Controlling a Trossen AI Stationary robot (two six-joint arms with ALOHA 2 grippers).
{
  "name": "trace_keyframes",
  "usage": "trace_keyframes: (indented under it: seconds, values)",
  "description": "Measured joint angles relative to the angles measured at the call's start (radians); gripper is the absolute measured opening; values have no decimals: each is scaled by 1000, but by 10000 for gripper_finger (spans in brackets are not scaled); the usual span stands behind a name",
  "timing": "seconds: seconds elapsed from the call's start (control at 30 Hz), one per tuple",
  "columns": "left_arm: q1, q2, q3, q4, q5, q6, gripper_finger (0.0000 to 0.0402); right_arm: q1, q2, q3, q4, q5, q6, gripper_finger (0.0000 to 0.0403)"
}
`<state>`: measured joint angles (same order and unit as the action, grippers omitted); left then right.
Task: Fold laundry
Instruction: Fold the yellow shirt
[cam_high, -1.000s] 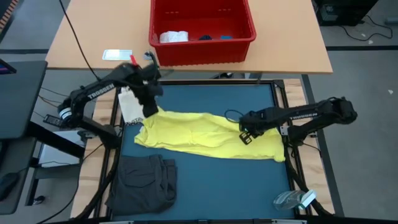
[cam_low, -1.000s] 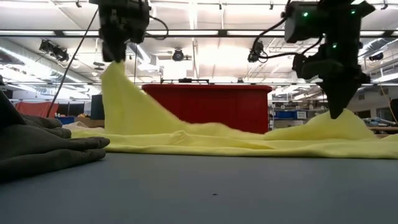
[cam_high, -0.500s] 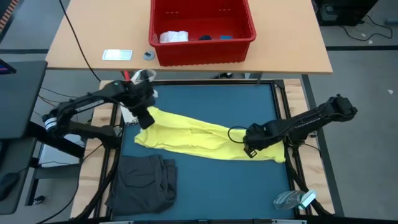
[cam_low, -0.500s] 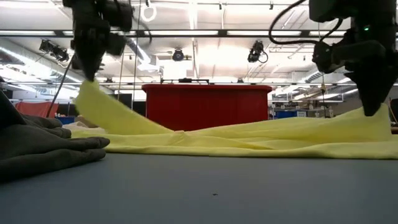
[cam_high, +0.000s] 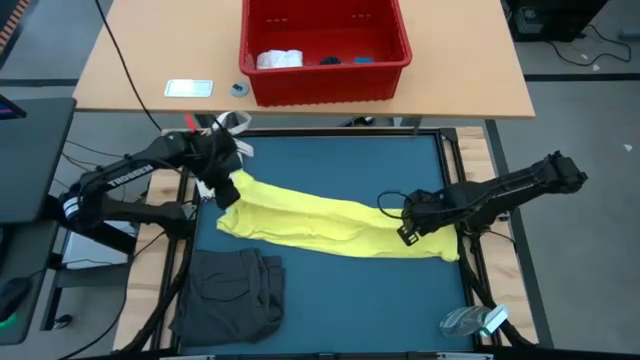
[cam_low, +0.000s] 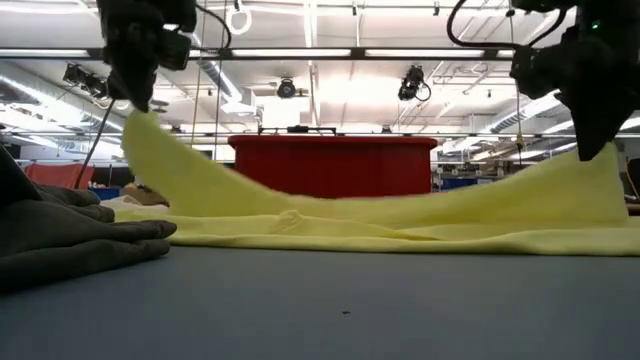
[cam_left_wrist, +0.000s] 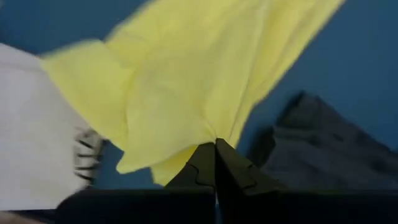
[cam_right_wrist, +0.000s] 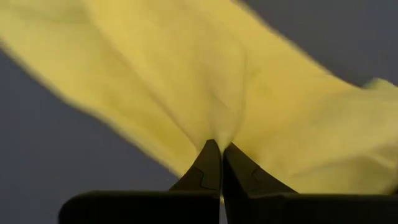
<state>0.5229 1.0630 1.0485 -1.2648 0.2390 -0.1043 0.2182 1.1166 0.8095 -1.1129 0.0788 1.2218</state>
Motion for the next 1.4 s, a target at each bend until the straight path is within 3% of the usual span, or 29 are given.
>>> trace_keyframes:
  seconds: [0.23, 0.37, 0.57, 0.67, 0.8, 0.97, 1.27, 1.4]
  values:
    - [-86, 2, -170, 98, 28, -120, 1, 31, 65, -80, 166, -133, 22, 35]
    - [-101, 2, -150, 113, 38, -155, 25, 22, 76, -84, 136, -230, 29, 83]
    - [-68, 2, -49, 118, 28, -146, 95, -7, 27, -69, 63, -348, 88, 150]
    - [-39, 1, -16, 200, 5, -143, 127, -19, -9, -47, 27, -250, 113, 168]
    - [-17, 36, -62, 483, 31, -158, 148, -77, -40, -50, 14, -85, 123, 171]
    - [-31, 224, -153, 716, 71, -231, 141, -165, -29, -71, 13, -78, 70, 169]
    - [-64, 473, -154, 590, 84, -294, 112, -246, -23, -72, -9, -57, -37, 169]
    - [-66, 564, -154, 639, 87, -268, 104, -261, -22, -74, -8, -15, -111, 168]
